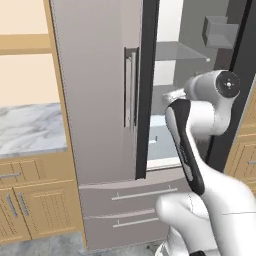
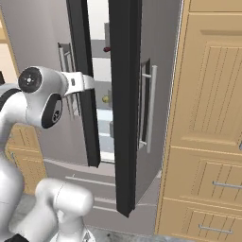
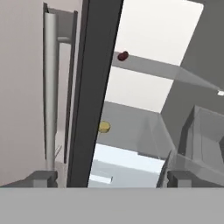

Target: Retrieve the sausage and cheese from the fridge and place them on the cutting board on the counter.

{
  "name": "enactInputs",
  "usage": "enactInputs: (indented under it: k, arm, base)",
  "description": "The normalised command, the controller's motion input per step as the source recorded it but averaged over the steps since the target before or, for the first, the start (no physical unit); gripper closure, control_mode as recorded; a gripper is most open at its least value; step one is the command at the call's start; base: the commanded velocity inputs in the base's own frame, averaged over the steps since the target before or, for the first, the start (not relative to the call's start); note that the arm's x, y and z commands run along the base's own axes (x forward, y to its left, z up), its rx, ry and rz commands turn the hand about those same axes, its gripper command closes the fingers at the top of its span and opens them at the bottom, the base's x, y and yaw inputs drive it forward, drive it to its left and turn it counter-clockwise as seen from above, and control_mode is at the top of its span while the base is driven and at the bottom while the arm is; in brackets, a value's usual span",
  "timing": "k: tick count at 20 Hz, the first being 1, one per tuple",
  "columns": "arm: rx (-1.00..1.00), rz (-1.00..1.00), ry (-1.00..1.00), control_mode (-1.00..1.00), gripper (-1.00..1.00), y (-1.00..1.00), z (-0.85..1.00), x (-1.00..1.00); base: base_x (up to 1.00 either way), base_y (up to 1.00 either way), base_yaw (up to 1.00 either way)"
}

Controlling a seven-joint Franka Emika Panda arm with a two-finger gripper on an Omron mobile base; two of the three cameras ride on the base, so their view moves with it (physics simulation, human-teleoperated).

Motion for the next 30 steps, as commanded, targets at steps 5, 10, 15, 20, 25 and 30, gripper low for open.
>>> enactInputs:
  k: [5, 10, 15, 20, 25, 30]
  arm:
    - [-0.14, -0.28, 0.19, -1.0, -1.0, -0.05, -0.32, 0.9]
    - [-0.07, -0.24, 0.2, -1.0, -1.0, -0.36, -0.15, 0.96]
    - [-0.03, -0.16, 0.13, -1.0, -1.0, -0.54, -0.33, 0.65]
    - [-0.03, -0.11, 0.05, -1.0, -1.0, -0.43, -0.36, 0.53]
    - [-0.02, -0.11, 0.0, -1.0, -1.0, -0.81, -0.36, -0.01]
    - [0.0, -0.15, 0.0, -1.0, -1.0, -1.0, -0.34, -0.54]
  base:
    - [0.0, 0.0, 0.0]
    - [0.0, 0.0, 0.0]
    - [0.0, 0.0, 0.0]
    - [0.0, 0.0, 0.0]
    - [0.0, 0.0, 0.0]
    - [0.0, 0.0, 0.0]
